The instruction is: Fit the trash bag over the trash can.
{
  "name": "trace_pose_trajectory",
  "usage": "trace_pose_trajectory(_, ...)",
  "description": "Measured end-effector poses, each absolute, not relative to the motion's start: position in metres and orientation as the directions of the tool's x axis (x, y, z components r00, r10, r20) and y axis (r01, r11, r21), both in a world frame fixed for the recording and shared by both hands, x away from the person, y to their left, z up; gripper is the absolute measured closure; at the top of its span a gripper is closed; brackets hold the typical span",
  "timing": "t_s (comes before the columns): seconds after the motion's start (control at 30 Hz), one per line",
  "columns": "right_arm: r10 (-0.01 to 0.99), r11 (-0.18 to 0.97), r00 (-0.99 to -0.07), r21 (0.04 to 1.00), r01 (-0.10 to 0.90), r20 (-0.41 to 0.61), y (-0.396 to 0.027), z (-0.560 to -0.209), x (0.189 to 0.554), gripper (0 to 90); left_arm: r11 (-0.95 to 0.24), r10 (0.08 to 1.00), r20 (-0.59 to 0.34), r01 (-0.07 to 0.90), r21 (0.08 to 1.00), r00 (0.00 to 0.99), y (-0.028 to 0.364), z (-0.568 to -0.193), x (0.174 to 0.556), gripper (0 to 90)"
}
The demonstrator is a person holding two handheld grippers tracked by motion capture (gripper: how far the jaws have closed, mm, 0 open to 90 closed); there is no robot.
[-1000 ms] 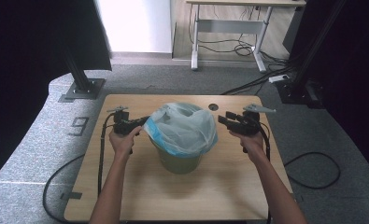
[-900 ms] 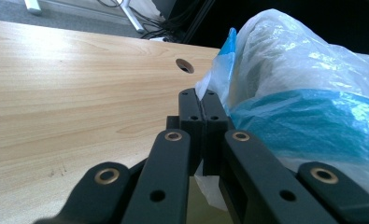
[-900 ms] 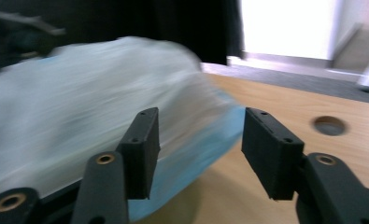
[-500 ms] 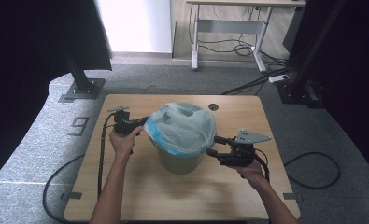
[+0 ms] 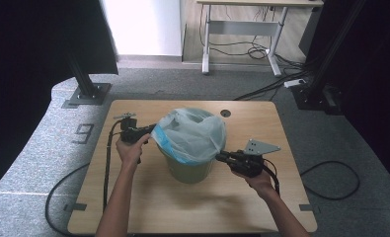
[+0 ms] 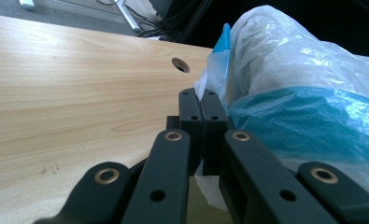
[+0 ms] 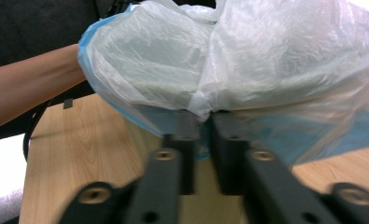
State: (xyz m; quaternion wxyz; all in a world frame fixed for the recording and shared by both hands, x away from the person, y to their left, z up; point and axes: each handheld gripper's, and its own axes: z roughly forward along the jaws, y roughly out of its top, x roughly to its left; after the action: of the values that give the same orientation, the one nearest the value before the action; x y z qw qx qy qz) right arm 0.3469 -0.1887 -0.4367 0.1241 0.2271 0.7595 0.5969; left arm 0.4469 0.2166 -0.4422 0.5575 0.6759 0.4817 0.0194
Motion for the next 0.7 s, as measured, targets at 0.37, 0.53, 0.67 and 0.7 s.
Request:
trace_pose_trajectory(0.37, 0.392, 0.31, -0.92, 0.94, 0.141, 0.009, -0.177, -0.461, 0.33, 88.9, 0.059, 0.665, -0.503, 0.633, 0.772, 0.551, 0.217, -0.447, 0.442, 89.9)
trace_pose_trajectory(0.53, 0.365, 0.378, -0.931, 0.915, 0.144, -0.004, -0.168, -0.474, 0.329, 88.9, 0.048, 0.665, -0.501, 0.638, 0.769, 0.554, 0.218, -0.451, 0.44, 89.9)
trace_pose_trajectory(0.67, 0.378, 0.385, -0.926, 0.907, 0.172, 0.015, -0.168, -0.481, 0.334, 88.9, 0.04, 0.671, -0.498, 0.644, 0.764, 0.549, 0.221, -0.454, 0.439, 89.9)
trace_pose_trajectory(0.7, 0.384, 0.384, -0.923, 0.905, 0.182, 0.023, -0.169, -0.483, 0.335, 88.9, 0.04, 0.672, -0.5, 0.647, 0.762, 0.547, 0.222, -0.456, 0.439, 89.9)
